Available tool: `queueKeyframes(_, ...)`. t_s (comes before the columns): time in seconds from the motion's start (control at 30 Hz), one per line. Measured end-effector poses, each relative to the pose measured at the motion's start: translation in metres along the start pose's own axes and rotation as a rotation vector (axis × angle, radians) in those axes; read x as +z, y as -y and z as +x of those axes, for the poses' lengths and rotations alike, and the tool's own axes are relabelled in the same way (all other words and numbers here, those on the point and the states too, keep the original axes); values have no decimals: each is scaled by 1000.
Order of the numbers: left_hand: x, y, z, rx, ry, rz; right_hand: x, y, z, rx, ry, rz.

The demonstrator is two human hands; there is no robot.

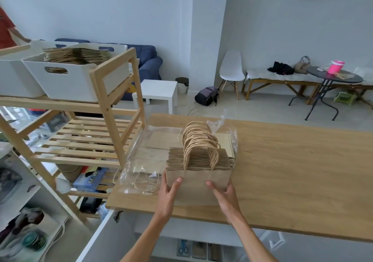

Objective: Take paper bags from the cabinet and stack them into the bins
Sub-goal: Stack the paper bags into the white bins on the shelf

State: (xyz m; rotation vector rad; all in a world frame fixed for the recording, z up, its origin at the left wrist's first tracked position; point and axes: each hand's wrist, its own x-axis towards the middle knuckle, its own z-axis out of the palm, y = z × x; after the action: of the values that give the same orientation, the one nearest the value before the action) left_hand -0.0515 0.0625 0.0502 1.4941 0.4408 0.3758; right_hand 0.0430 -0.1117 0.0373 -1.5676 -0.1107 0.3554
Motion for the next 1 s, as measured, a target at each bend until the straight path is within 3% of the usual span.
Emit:
queueKeyframes(0.6, 21, -12, -5, -93, -93, -18, 1, -3, 3, -66, -39, -11)
queueKeyframes(1.0, 1, -124, 9, 236, -24, 32, 2, 115, 10, -203, -22, -75)
